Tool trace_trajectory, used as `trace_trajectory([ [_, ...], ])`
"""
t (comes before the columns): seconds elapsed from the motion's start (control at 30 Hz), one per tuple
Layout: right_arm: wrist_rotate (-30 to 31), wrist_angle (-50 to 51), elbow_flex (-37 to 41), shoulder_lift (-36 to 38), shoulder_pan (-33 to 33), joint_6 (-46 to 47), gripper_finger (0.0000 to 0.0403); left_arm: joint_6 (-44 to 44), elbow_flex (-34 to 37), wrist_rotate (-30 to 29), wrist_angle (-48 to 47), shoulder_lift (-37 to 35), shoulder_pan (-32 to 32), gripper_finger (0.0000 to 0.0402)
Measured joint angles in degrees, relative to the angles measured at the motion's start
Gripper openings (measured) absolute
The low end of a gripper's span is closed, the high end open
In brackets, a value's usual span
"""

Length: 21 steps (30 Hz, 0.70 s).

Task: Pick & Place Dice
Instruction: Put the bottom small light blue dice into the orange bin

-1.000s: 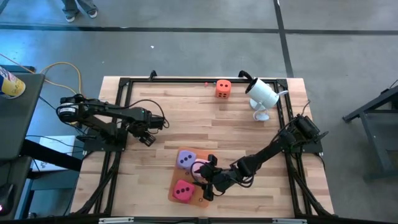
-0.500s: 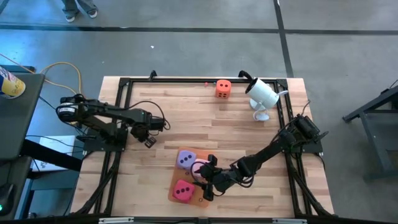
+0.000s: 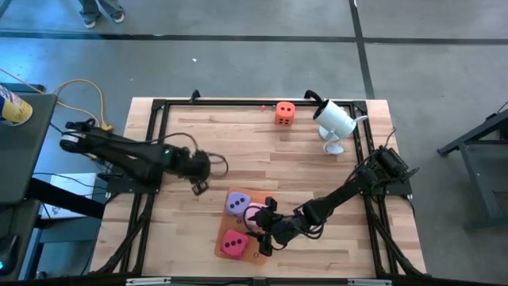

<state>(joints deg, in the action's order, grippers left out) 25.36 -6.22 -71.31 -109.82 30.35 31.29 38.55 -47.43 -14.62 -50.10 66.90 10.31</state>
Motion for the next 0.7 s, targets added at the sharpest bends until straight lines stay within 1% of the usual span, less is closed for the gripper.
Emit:
trace_trajectory([
  [0.17, 0.0, 0.0, 0.0, 0.0, 0.0, 0.0, 0.0210, -13.0, -0.3, -1.7, 19.0, -4.7, 11.9, 0.0051],
  [0.3, 0.1, 0.0, 0.0, 0.0, -0.1, -0.5, 0.0210, -22.7, -0.3, -1.8, 28.8, -4.5, 18.7, 0.0052],
  [0.47, 0.0, -0.2, 0.0, 0.0, -0.1, -1.1, 0.0210, -24.1, -0.3, -1.8, 35.5, -2.0, 22.4, 0.0064],
  [0.57, 0.0, -0.5, 0.0, 0.0, -0.1, -1.1, 0.0210, -24.5, -0.3, -1.8, 38.8, 0.5, 23.0, 0.0066],
  [0.7, 0.0, -0.5, 0.0, 0.0, 0.0, -1.1, 0.0210, -27.5, -0.3, -1.8, 41.7, 5.2, 22.5, 0.0067],
])
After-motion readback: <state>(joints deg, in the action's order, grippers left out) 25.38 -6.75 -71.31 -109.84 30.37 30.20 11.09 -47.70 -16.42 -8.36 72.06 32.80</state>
